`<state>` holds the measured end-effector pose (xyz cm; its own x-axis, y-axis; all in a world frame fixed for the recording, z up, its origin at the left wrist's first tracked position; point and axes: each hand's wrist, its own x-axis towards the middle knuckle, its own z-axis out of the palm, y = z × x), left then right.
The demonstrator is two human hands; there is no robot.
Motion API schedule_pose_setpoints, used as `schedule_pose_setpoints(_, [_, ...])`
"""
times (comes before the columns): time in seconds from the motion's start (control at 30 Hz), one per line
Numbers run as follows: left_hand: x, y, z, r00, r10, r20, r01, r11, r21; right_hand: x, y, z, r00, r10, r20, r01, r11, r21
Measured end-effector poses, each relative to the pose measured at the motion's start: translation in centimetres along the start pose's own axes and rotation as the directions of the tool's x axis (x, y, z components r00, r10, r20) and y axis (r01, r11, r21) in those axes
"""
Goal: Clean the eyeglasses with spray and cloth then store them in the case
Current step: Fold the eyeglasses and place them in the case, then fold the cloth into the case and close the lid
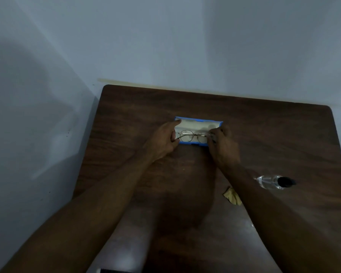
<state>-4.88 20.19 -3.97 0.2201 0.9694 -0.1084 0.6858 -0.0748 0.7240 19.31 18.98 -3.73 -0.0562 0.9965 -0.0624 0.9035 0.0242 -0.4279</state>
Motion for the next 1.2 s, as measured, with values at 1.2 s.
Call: schedule_pose_setpoints(1.2, [-12.6, 7.1, 10.2, 0.998, -0.033, -0.055, 0.02, 0.975, -0.223, -15.7, 3.1, -2.3, 0.979, 0.186, -0.083, -0.184, 0.983, 0.028])
